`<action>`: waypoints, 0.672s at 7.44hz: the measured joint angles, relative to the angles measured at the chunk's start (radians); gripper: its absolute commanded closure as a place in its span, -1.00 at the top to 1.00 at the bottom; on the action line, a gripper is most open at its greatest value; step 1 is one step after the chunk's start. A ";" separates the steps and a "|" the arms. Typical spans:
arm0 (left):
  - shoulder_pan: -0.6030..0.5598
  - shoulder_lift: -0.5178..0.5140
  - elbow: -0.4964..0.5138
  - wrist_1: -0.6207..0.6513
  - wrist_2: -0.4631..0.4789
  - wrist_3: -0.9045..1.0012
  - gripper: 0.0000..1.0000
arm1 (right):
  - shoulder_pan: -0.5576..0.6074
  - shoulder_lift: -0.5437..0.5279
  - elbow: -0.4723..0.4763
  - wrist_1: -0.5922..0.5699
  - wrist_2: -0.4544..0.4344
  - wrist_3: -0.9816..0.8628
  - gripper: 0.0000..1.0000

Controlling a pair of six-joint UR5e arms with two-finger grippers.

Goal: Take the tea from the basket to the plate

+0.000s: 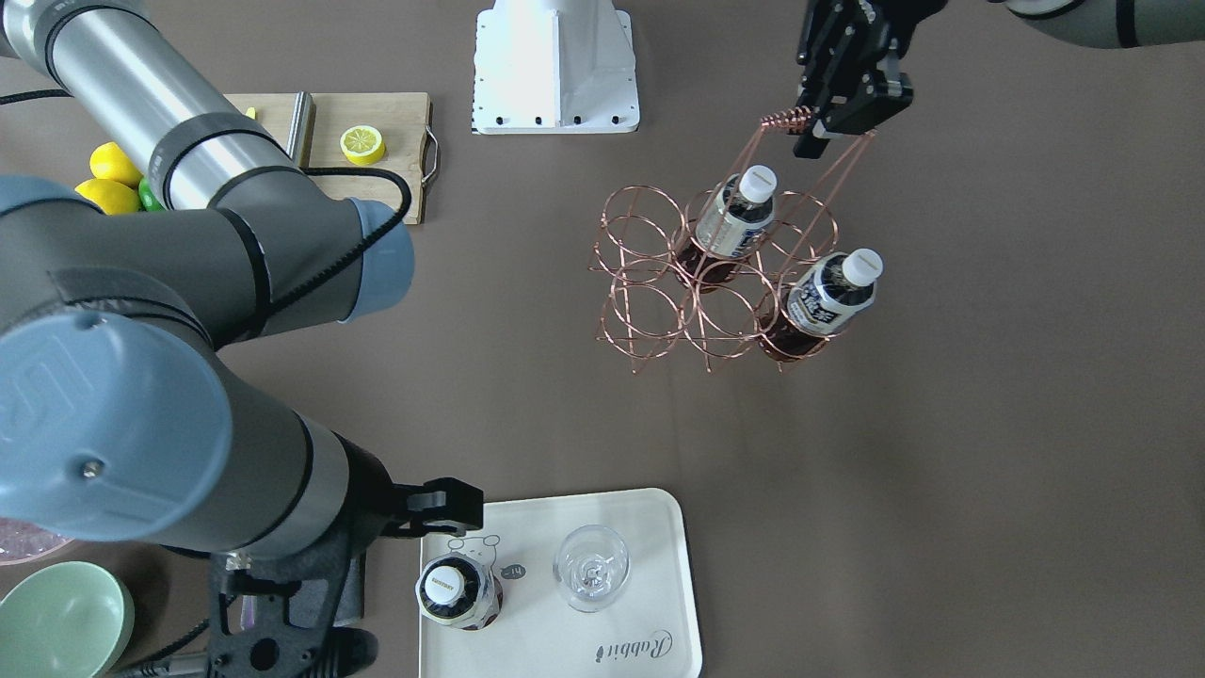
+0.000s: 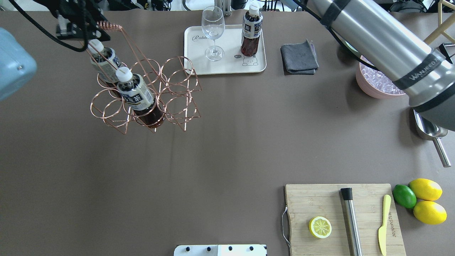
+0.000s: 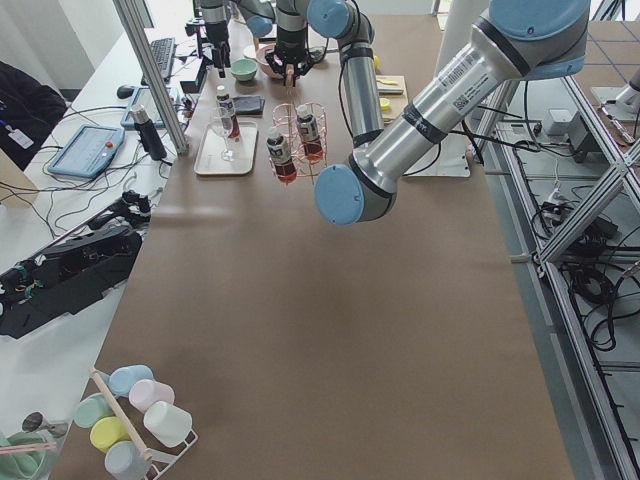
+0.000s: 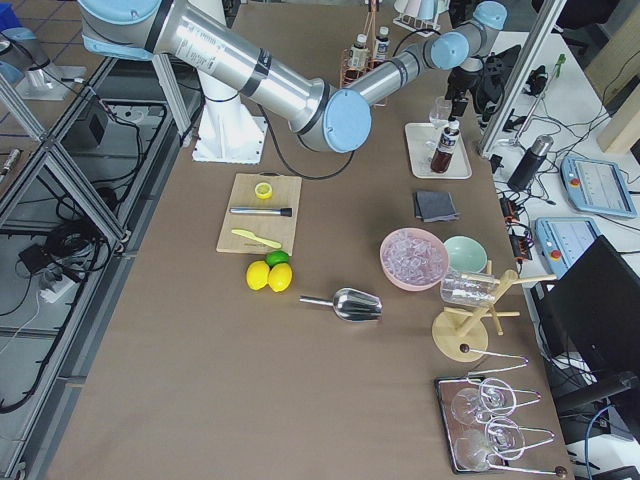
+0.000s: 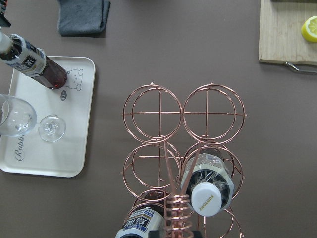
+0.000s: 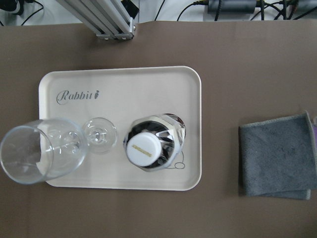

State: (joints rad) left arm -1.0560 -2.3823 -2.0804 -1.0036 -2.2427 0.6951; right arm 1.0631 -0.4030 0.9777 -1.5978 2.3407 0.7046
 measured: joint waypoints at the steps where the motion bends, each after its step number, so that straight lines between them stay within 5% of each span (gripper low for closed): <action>1: -0.064 0.042 0.000 0.007 -0.011 0.093 -1.00 | 0.018 -0.094 0.156 -0.088 0.003 -0.053 1.00; 5: -0.300 0.171 0.113 0.011 -0.021 0.383 -1.00 | 0.157 -0.641 0.759 -0.378 0.005 -0.381 1.00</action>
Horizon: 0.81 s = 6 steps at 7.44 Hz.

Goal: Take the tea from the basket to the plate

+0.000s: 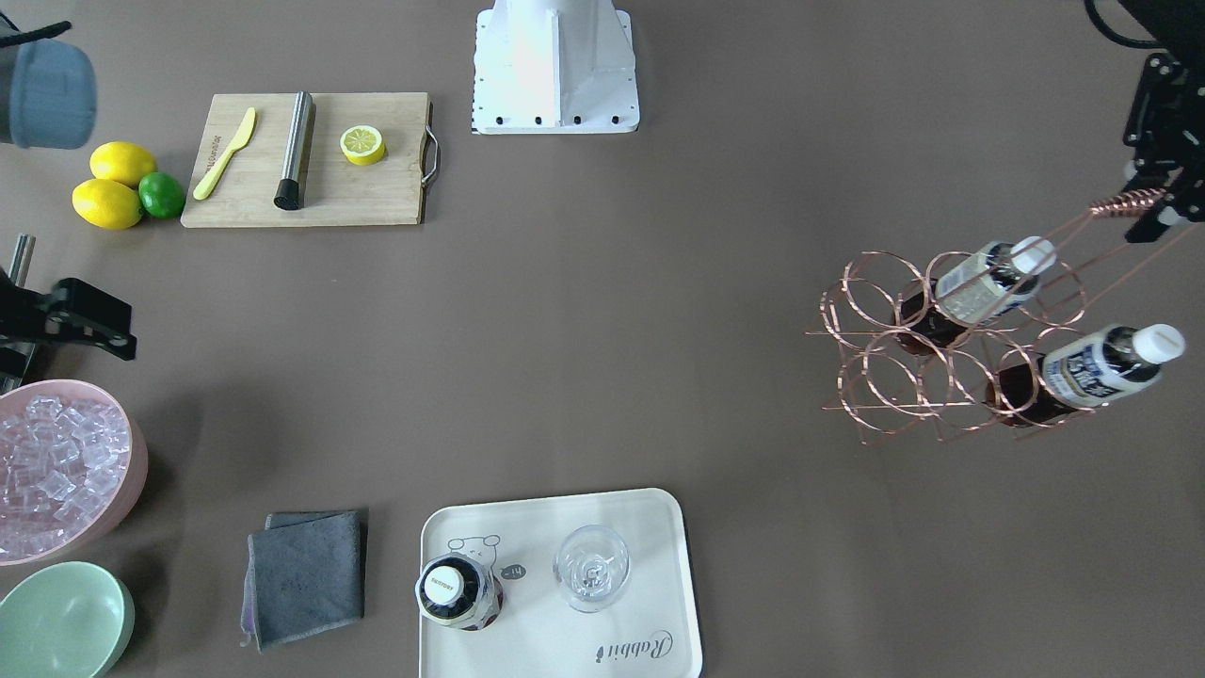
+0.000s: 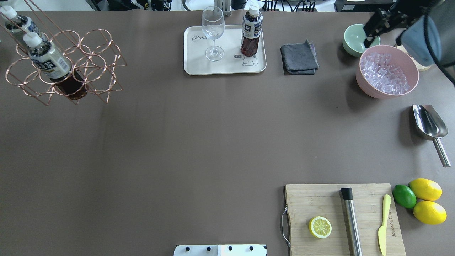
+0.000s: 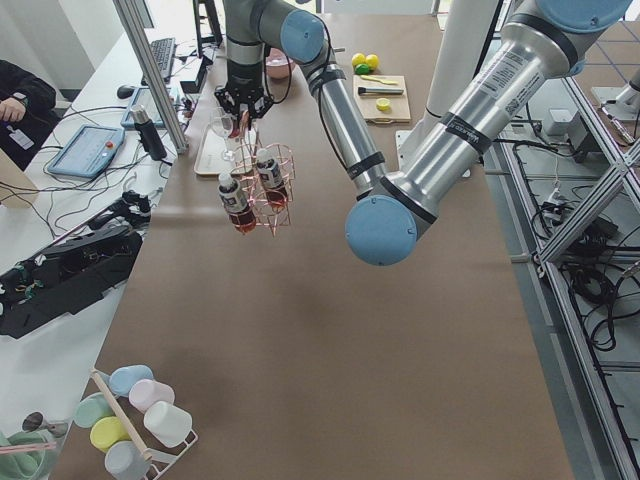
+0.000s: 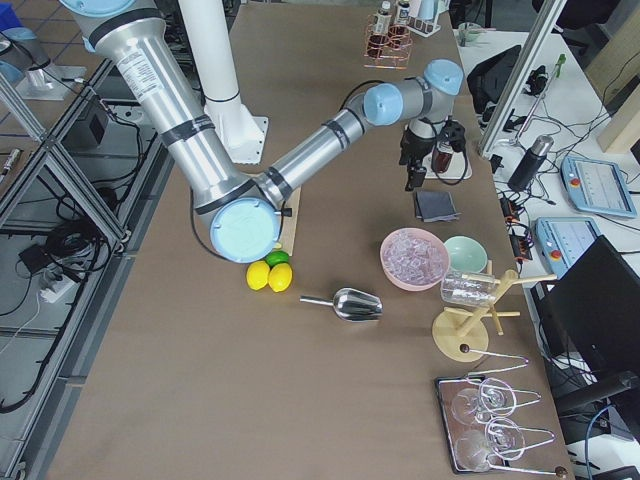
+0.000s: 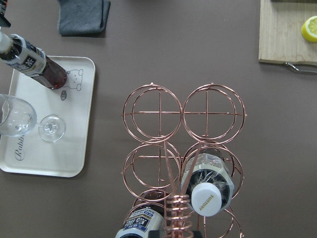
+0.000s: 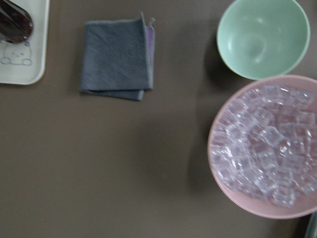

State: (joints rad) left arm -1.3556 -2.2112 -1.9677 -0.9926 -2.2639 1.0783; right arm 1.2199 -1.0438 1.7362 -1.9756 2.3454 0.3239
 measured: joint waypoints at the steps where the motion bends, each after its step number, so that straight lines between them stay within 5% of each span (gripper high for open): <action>1: -0.038 0.006 0.051 -0.004 -0.001 0.047 -1.00 | 0.050 -0.151 0.089 -0.021 -0.001 -0.077 1.00; 4: -0.094 0.008 0.250 -0.136 -0.001 0.127 -1.00 | 0.252 -0.509 0.149 0.000 -0.004 -0.408 1.00; 6: -0.100 -0.008 0.393 -0.278 -0.002 0.122 -1.00 | 0.356 -0.611 0.112 0.019 -0.023 -0.520 1.00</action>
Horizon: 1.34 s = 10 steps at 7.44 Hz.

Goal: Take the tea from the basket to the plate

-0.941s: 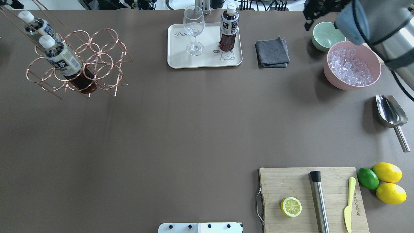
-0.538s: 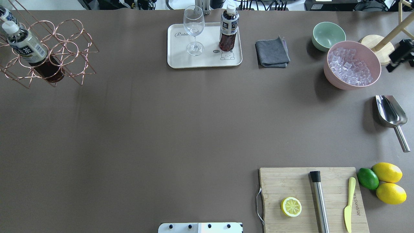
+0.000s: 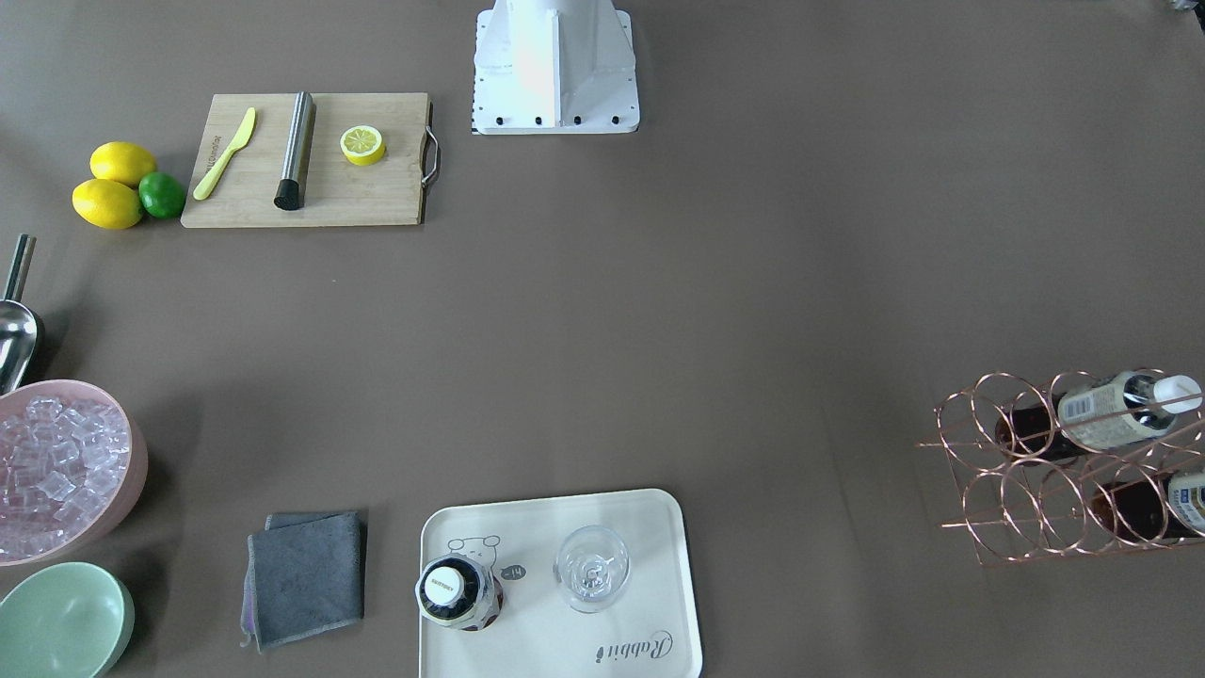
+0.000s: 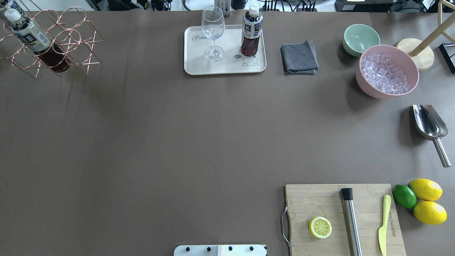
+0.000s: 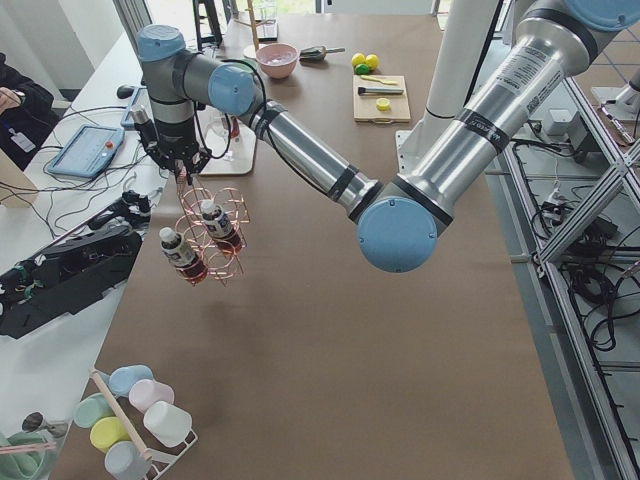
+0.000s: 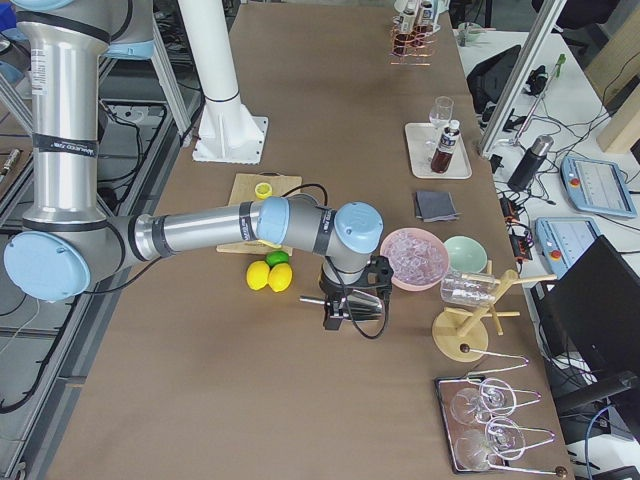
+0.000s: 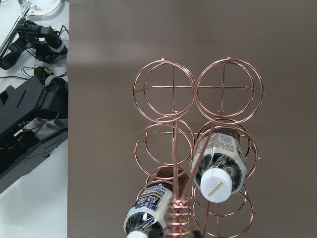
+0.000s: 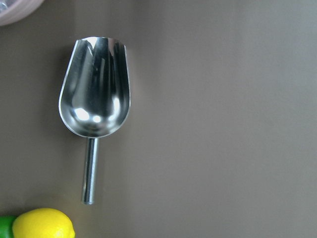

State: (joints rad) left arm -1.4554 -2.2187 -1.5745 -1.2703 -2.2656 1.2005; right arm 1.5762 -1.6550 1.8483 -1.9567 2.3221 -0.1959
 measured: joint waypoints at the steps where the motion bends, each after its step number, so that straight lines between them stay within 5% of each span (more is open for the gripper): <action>1: 0.000 -0.011 0.068 -0.066 0.000 -0.002 -1.00 | 0.016 -0.031 -0.005 0.004 -0.035 -0.013 1.00; 5: 0.003 -0.029 0.261 -0.284 0.009 -0.045 -1.00 | 0.025 -0.048 -0.011 0.030 -0.088 -0.010 1.00; 10: 0.027 -0.054 0.332 -0.362 0.064 -0.082 -1.00 | 0.006 -0.023 -0.086 0.075 -0.039 -0.010 1.00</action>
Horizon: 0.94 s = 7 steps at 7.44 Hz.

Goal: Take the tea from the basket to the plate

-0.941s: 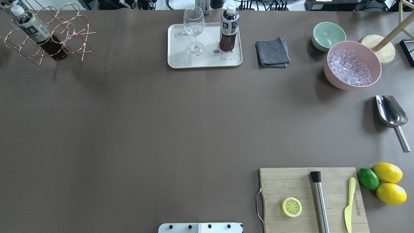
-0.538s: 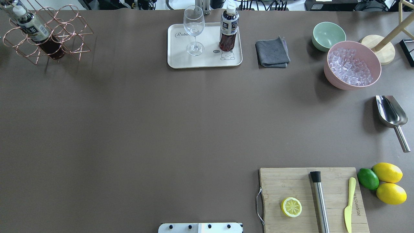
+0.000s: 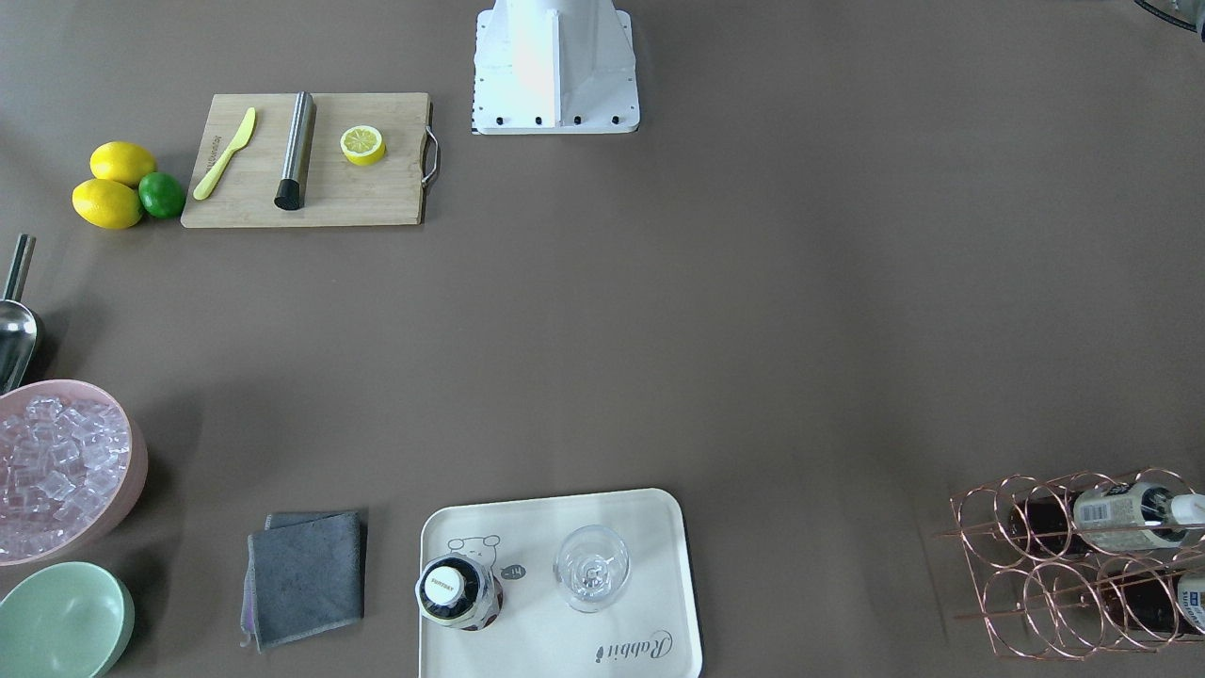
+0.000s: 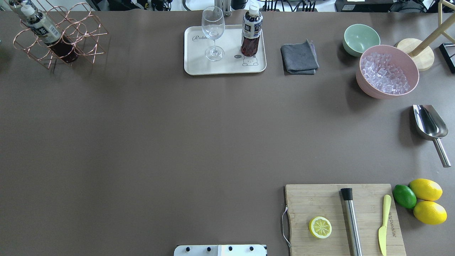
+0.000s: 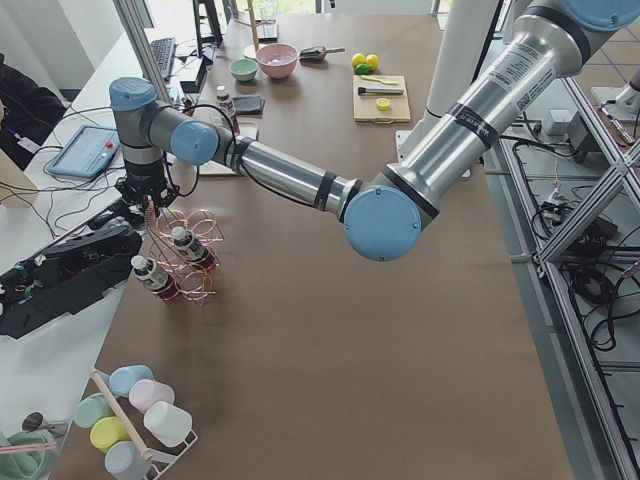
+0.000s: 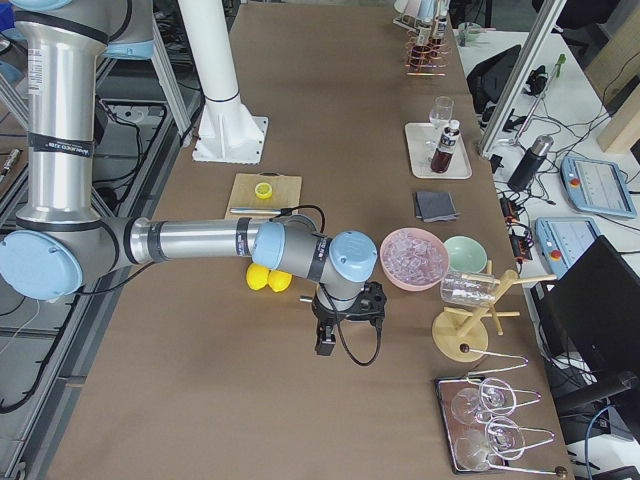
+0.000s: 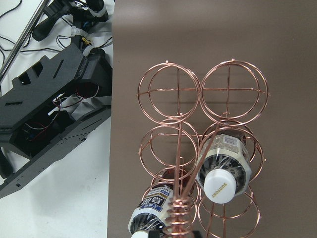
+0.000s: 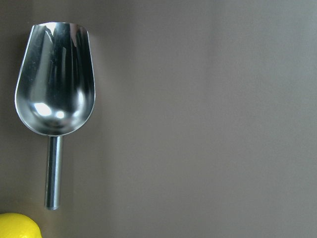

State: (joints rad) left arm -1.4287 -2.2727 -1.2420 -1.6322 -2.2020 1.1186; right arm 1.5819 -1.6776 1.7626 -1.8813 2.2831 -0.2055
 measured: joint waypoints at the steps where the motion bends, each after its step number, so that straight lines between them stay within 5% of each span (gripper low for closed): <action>1: 0.009 0.000 0.003 -0.005 0.002 -0.012 -1.00 | 0.000 0.005 0.000 0.001 0.001 0.000 1.00; 6: 0.038 -0.005 0.004 -0.009 0.015 -0.025 -1.00 | 0.003 0.012 -0.028 0.070 -0.003 0.005 1.00; 7: 0.039 -0.005 0.004 -0.009 0.016 -0.025 -0.30 | 0.005 0.006 -0.039 0.071 -0.006 0.004 1.00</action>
State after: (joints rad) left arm -1.3901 -2.2780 -1.2379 -1.6414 -2.1862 1.0937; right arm 1.5867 -1.6717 1.7235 -1.8104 2.2768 -0.2010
